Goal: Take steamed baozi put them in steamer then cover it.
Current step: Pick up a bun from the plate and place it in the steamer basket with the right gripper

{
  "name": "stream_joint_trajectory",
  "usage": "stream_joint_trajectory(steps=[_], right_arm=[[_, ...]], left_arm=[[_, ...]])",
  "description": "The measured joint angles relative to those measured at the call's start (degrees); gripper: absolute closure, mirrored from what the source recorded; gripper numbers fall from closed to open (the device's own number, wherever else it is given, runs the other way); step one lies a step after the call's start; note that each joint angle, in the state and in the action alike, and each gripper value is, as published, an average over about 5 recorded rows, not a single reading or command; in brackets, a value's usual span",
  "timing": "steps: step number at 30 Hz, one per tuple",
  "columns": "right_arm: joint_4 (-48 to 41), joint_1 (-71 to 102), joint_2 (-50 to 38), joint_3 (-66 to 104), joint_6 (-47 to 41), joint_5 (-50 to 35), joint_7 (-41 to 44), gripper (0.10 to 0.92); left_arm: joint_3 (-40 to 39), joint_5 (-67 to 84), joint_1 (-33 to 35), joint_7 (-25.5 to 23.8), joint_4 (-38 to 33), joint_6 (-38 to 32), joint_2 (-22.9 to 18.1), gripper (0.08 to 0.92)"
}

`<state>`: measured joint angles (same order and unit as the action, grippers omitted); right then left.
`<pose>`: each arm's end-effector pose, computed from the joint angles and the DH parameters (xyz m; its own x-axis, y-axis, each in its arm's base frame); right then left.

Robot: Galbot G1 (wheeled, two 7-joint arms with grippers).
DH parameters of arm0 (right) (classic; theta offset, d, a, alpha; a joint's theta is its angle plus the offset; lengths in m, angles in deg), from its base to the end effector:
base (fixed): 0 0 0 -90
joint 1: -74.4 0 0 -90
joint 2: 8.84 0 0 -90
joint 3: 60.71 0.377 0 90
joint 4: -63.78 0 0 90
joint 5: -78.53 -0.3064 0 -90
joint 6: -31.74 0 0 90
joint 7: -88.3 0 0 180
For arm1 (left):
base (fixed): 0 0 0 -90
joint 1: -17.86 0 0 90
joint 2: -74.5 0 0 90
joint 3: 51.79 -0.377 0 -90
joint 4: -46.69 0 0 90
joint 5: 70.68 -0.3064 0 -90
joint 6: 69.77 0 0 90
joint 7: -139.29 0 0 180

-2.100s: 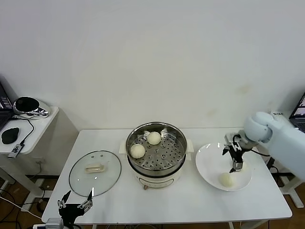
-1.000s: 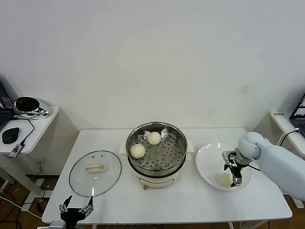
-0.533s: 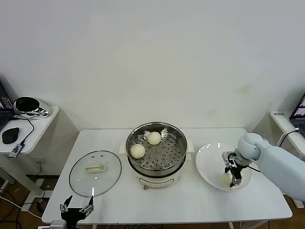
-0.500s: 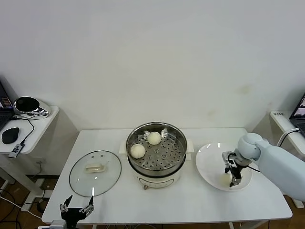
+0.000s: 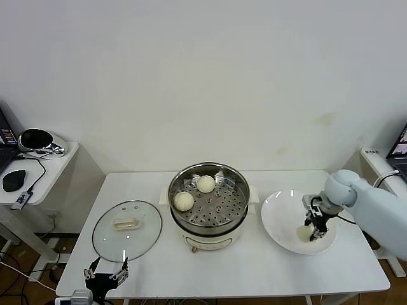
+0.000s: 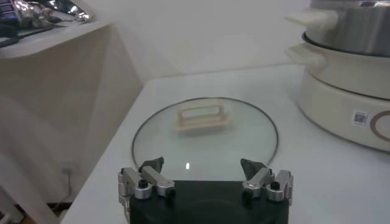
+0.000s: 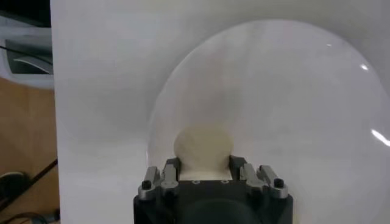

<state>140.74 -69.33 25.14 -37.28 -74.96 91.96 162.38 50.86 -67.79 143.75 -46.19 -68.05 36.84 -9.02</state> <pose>0.4544 -0.2169 -0.1862 -0.0642 -0.0088 0.9979 -0.9976 -0.0249 -0.0644 0.0791 0.0886 -0.3539 -0.8886 -0.0912 0.4495 -0.0377 0.9913 0.1265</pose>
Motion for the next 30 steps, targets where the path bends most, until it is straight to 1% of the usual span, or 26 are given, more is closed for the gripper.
stream_joint_trajectory(steps=[7, 15, 19, 23, 27, 30], right_arm=[[1.21, -14.82, 0.25, -8.61, -0.21, -6.45, 1.27, 0.516], [-0.65, -31.91, 5.88, -17.59, 2.34, -17.5, 3.46, 0.516], [-1.67, -37.17, 9.42, -20.92, 7.5, -22.87, 3.89, 0.516], [-2.0, -40.52, 13.02, -23.86, 14.68, -26.4, 3.77, 0.516], [-1.96, -42.35, 16.73, -25.83, 22.41, -27.66, 3.12, 0.516], [-1.76, -42.86, 19.63, -26.55, 27.91, -26.56, 2.68, 0.516]], left_arm=[[0.42, -0.47, -1.02, 0.89, 0.34, -0.83, 0.11, 0.177], [1.14, -0.46, -1.75, 1.41, -0.14, -1.18, 0.13, 0.177], [1.5, -0.4, -1.62, 1.49, -0.7, -1.34, 0.13, 0.177], [1.72, -0.32, -1.43, 1.43, -1.29, -1.3, 0.08, 0.177], [1.62, -0.28, -0.96, 1.14, -1.96, -1.19, 0.04, 0.177], [1.58, -0.21, -0.61, 0.92, -2.48, -1.09, -0.17, 0.177]])
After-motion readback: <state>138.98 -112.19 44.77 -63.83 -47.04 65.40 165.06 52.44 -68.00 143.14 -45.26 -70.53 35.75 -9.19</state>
